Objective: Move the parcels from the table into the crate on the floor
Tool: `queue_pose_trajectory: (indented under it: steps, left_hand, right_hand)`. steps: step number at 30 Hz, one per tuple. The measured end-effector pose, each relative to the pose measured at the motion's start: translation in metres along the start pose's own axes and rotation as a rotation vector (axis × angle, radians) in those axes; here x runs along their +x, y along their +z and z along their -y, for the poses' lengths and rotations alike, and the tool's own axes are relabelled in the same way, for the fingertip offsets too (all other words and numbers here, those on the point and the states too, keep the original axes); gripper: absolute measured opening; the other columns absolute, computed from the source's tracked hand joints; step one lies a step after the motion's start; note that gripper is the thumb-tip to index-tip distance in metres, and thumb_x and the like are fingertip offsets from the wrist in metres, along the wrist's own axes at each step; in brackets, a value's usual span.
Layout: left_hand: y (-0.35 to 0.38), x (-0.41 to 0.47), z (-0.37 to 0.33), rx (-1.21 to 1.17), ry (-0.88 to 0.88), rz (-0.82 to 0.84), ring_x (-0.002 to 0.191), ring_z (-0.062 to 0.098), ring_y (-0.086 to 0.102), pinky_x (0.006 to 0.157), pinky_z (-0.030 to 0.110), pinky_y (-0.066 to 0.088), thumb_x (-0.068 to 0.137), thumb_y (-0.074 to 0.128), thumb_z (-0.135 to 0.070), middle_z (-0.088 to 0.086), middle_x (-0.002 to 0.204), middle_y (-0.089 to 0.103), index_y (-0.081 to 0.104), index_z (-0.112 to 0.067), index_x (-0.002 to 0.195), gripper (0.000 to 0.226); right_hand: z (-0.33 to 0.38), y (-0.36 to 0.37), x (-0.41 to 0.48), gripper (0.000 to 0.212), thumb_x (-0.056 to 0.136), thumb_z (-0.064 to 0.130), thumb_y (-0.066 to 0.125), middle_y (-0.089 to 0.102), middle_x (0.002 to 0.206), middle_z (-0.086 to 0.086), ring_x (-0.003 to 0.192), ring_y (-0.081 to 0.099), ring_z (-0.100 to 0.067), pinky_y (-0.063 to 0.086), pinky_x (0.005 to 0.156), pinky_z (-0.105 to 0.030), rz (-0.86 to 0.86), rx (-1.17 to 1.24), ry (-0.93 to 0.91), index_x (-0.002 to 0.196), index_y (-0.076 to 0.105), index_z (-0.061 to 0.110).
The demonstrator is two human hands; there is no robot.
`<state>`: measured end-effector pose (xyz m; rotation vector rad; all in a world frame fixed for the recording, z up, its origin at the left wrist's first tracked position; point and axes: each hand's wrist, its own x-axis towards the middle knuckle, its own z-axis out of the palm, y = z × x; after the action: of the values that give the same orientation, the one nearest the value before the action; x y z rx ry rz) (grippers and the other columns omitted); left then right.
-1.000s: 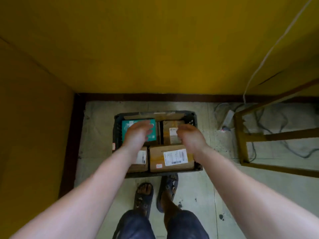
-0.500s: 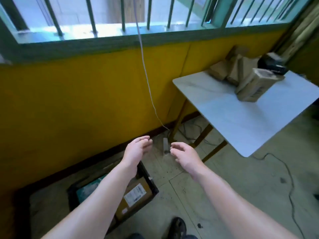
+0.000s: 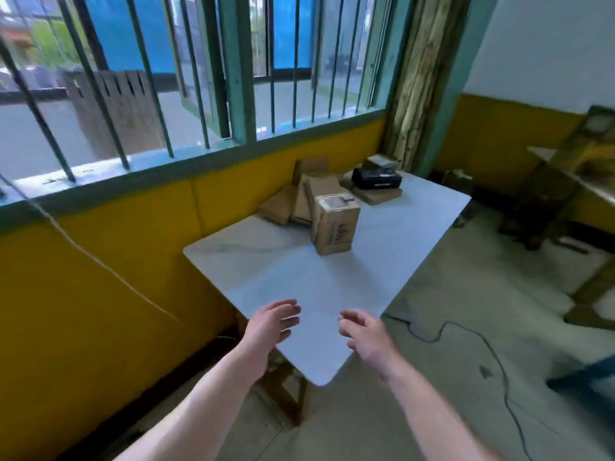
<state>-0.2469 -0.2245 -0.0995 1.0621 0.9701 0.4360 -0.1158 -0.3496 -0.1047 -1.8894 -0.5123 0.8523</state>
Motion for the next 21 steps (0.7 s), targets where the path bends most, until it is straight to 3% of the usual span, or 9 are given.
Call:
queue_pose_trajectory:
  steps: [7, 11, 14, 17, 21]
  left_hand:
    - [0.156, 0.062, -0.017, 0.063, 0.027, 0.169, 0.083, 0.011, 0.065, 0.074, 0.024, 0.045, 0.097, 0.053, -0.012, -0.004, 0.093, 0.072, 0.067, -0.019, 0.1, 0.016]
    - [0.209, 0.111, -0.025, 0.066, 0.028, 0.176, 0.083, 0.011, 0.066, 0.072, 0.023, 0.045, 0.097, 0.054, -0.011, -0.003, 0.095, 0.073, 0.068, -0.018, 0.101, 0.016]
    - [0.248, 0.159, -0.032, 0.063, 0.022, 0.175, 0.088, 0.015, 0.066, 0.076, 0.025, 0.046, 0.097, 0.054, -0.012, 0.0, 0.099, 0.074, 0.068, -0.018, 0.102, 0.016]
    - [0.288, 0.217, -0.043, 0.035, 0.013, 0.178, 0.093, 0.016, 0.066, 0.081, 0.026, 0.047, 0.097, 0.054, -0.013, 0.001, 0.105, 0.073, 0.068, -0.019, 0.103, 0.016]
    - [0.339, 0.297, -0.068, -0.022, -0.016, 0.141, 0.098, 0.015, 0.067, 0.086, 0.027, 0.049, 0.099, 0.051, -0.015, 0.0, 0.108, 0.073, 0.068, -0.018, 0.108, 0.019]
  right_hand:
    - [-0.008, -0.131, 0.068, 0.026, 0.094, 0.019, 0.059, 0.068, 0.115, 0.0, 0.111, 0.061, -0.017, 0.047, 0.104, -0.04, -0.108, 0.024, 0.024, 0.12, 0.064, 0.019]
    - [-0.01, -0.174, 0.12, 0.02, 0.093, 0.02, 0.061, 0.071, 0.105, 0.007, 0.102, 0.064, -0.011, 0.05, 0.094, -0.033, -0.129, 0.071, 0.032, 0.112, 0.068, 0.02]
    - [-0.011, -0.204, 0.173, 0.025, 0.094, 0.02, 0.061, 0.069, 0.112, 0.003, 0.106, 0.063, -0.013, 0.048, 0.097, -0.032, -0.123, 0.075, 0.047, 0.119, 0.065, 0.019]
    - [-0.004, -0.234, 0.239, 0.026, 0.094, 0.015, 0.061, 0.069, 0.102, 0.0, 0.101, 0.065, -0.018, 0.049, 0.095, -0.032, -0.116, 0.072, 0.059, 0.119, 0.065, 0.012]
    - [0.016, -0.269, 0.324, 0.025, 0.094, 0.018, 0.061, 0.068, 0.101, 0.001, 0.097, 0.064, -0.014, 0.049, 0.08, -0.024, -0.056, 0.021, 0.085, 0.119, 0.063, 0.016]
